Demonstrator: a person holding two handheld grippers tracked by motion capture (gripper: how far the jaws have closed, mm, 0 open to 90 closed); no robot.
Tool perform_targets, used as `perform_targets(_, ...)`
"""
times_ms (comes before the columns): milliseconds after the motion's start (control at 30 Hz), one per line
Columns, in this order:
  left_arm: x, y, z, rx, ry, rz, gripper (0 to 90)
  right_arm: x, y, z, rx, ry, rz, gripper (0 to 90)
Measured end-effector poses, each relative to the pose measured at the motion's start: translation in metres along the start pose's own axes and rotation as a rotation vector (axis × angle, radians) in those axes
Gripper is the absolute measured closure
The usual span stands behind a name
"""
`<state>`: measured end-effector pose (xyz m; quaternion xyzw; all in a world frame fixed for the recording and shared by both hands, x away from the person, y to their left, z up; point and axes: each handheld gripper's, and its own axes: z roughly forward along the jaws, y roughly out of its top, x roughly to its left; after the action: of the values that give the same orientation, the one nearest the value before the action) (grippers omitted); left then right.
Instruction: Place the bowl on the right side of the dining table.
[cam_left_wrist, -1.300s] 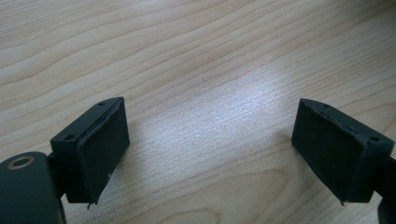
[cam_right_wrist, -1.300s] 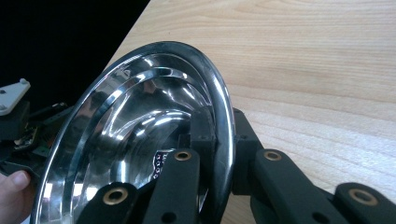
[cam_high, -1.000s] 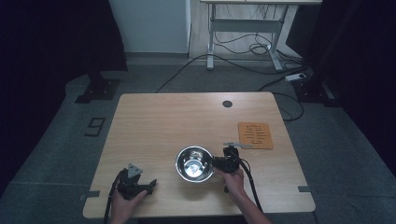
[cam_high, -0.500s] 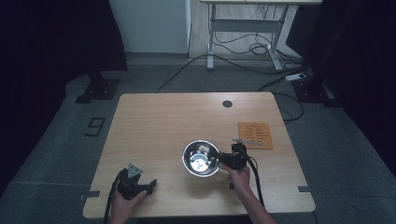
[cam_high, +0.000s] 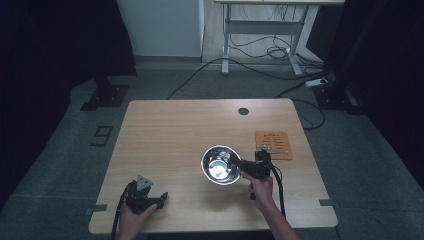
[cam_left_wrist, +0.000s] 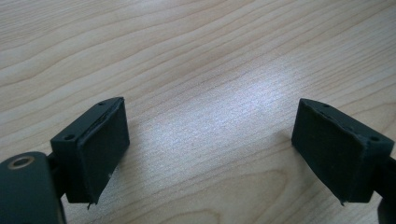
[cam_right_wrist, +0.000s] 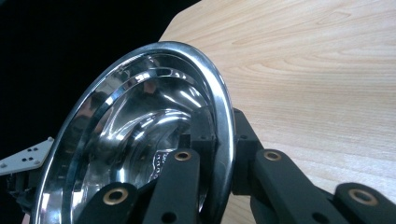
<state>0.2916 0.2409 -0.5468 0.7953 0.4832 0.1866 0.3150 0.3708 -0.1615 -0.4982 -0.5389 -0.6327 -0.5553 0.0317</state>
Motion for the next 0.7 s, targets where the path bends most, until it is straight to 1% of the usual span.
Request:
perform_targets(333, 0.0, 0.0, 0.0, 0.0, -0.001, 0.001, 10.7, -0.007, 0.007, -0.01, -0.04, -0.005, 0.018, 84.0)
perform_targets(700, 0.0, 0.0, 0.0, -0.001, -0.002, 0.002, 10.8, -0.016, 0.012, -0.02, -0.069, -0.017, 0.043, 84.0)
